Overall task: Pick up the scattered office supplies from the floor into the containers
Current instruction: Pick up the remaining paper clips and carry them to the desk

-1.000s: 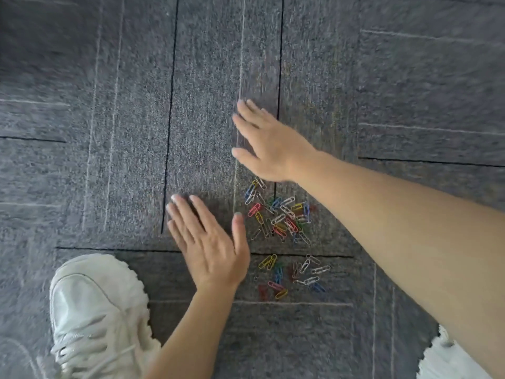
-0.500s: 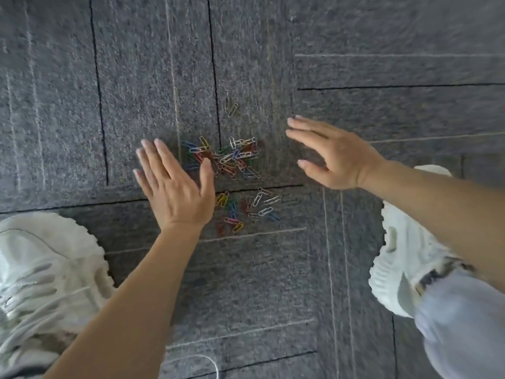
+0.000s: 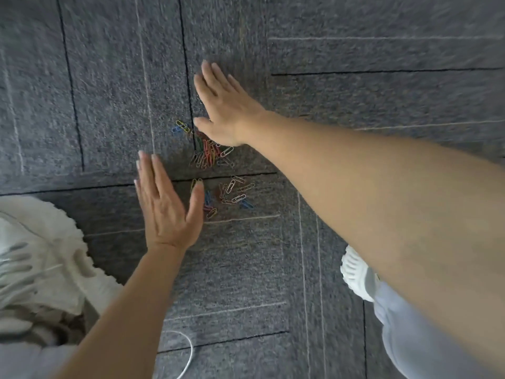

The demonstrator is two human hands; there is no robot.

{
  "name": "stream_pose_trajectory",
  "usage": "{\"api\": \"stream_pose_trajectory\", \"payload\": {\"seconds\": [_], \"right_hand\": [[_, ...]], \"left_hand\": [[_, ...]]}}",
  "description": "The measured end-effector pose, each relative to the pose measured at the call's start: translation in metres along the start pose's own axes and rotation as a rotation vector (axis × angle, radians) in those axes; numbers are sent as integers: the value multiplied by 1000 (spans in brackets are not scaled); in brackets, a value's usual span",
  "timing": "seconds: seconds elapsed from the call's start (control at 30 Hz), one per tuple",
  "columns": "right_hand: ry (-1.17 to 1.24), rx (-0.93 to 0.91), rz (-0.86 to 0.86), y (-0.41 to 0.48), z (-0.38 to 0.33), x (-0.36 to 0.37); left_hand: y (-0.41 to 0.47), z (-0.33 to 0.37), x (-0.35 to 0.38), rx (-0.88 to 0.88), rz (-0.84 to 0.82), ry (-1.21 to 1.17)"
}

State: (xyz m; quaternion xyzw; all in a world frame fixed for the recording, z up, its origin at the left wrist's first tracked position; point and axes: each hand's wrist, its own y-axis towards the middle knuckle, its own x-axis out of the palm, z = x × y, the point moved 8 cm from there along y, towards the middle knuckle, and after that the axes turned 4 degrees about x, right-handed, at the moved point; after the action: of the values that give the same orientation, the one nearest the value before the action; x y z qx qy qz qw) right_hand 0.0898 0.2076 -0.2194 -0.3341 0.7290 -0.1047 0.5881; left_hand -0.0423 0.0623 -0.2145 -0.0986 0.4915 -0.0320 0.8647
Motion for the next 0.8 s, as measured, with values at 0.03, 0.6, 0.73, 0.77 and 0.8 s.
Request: {"api": "stream_pose_trajectory", "payload": {"seconds": [0.03,0.6,0.73,0.77,0.8], "right_hand": [[-4,-43,-15,-4,-6,2],[-247,-3,-2,-142,111,74],[-204,-21,-23,-147,74,98],[-183,-25,-10,-142,64,100],[-173,-19,11,-135,57,100]], "left_hand": [[-6,-14,-7,-60,8,18],[43,31,31,-166,102,219],[69,56,39,94,-33,237],[68,61,42,182,-76,227],[63,66,45,268,-120,205]]}}
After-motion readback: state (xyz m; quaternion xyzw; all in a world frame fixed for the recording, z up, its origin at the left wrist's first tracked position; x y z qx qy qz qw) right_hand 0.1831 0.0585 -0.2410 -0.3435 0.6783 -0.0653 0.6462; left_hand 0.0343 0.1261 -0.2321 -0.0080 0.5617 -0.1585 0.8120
